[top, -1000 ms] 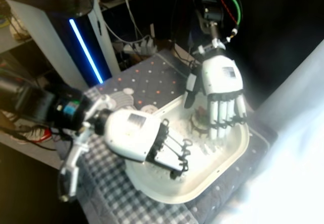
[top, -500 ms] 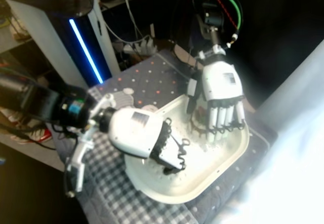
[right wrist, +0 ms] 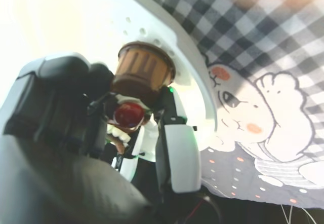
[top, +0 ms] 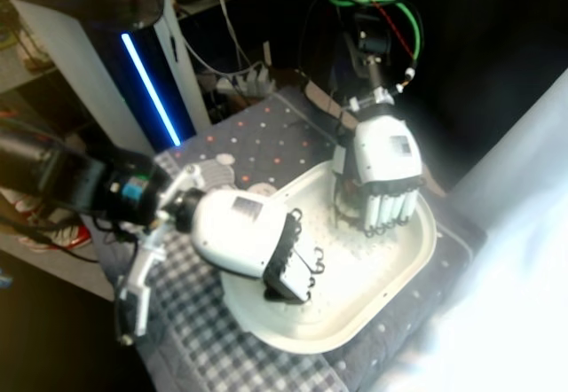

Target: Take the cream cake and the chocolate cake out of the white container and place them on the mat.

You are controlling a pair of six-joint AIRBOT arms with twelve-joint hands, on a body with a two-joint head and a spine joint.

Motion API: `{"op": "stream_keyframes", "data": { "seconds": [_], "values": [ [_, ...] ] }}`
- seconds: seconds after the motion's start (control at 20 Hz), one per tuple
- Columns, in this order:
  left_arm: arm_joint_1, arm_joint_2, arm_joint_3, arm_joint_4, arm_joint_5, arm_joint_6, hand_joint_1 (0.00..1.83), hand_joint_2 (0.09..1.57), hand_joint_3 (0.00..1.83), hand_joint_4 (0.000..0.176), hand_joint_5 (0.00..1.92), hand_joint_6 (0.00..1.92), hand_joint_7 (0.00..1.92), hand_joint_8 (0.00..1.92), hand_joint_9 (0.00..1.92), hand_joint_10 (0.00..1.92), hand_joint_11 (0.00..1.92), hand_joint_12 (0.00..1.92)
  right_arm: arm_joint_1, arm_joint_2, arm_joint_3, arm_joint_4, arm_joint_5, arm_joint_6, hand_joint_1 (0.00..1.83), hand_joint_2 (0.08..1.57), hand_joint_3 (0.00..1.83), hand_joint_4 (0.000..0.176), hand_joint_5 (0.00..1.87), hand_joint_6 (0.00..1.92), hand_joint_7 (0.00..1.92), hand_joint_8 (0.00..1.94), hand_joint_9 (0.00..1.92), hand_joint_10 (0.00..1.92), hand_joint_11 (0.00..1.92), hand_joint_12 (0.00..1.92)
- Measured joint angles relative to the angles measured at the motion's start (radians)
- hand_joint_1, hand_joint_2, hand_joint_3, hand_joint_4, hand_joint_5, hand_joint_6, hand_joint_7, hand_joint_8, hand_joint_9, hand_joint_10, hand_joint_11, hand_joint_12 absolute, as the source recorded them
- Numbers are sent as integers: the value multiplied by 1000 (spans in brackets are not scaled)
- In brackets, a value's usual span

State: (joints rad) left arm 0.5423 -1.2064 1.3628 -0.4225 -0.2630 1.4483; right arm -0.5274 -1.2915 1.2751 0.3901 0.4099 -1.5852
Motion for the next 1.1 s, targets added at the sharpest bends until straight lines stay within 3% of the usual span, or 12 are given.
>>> {"op": "stream_keyframes", "data": {
  "seconds": [0.1,0.2,0.3,0.45,0.7,0.75,0.8,0.85,0.9,0.95,1.0,1.1],
  "values": [
    [0,1,0,5,-13,-16,1336,1223,0,0,709,1355,765,1255,733,1490,508,1459,0,5,-16,3,20,-3,1368,1161,1,0,927,798,834,1239,824,1497,744,1671],
    [-12,20,-20,31,-26,-31,1345,1208,0,0,716,1290,819,1225,759,1463,523,1458,0,19,-49,-14,42,-2,1372,1146,0,0,927,848,879,1148,859,1434,723,1593],
    [-26,57,-69,59,-72,-34,1343,1213,1,0,697,1274,807,1277,754,1493,552,1541,0,46,-90,-35,74,-2,1371,1158,0,0,879,854,879,1186,846,1466,779,1615],
    [-29,119,-145,99,-147,-52,1348,1209,0,0,674,1293,828,1252,781,1457,601,1505,0,90,-151,-60,141,-2,1379,1121,0,0,865,1067,971,926,952,1259,766,1424],
    [13,220,-277,194,-241,-109,1353,1189,0,0,715,1289,852,1165,818,1384,633,1447,0,213,-290,-91,249,0,1374,1134,1,0,814,1190,949,917,952,1241,772,1336],
    [26,254,-307,202,-260,-109,1470,1198,0,0,677,1297,800,1197,802,1311,624,1769,0,246,-316,-87,289,-2,1372,1157,2,0,768,1054,920,1056,903,1385,825,1407],
    [35,277,-328,209,-269,-109,1470,1198,0,0,677,1297,800,1197,802,1311,624,1769,0,264,-336,-88,310,-3,1372,1157,2,0,768,1054,920,1056,903,1385,825,1407],
    [44,296,-352,216,-288,-109,1374,1199,0,0,683,1303,815,1218,822,1384,635,1582,-10,280,-357,-93,330,-3,1269,1186,3,0,849,894,849,1427,896,1541,804,1754],
    [60,317,-380,225,-310,-109,1355,1199,0,0,687,1294,820,1219,829,1398,655,1518,-35,297,-383,-111,368,-5,1234,1222,4,0,825,923,763,1610,890,1805,888,1888],
    [71,328,-401,237,-322,-109,1352,1198,0,0,689,1290,817,1222,834,1401,658,1503,-66,318,-413,-114,386,-3,1186,1159,0,0,913,1029,872,1746,978,1898,1013,1914],
    [78,342,-428,253,-324,-109,1350,1198,0,0,689,1304,812,1218,837,1393,656,1496,-104,336,-446,-114,402,-2,1173,1145,0,0,924,1063,879,1832,1009,1916,1072,1920],
    [103,377,-483,278,-355,-109,1350,1200,0,0,676,1288,805,1234,846,1397,707,1467,-156,370,-496,-112,429,-2,1217,1239,1,0,816,960,713,1709,908,1919,953,1921]
  ]
}}
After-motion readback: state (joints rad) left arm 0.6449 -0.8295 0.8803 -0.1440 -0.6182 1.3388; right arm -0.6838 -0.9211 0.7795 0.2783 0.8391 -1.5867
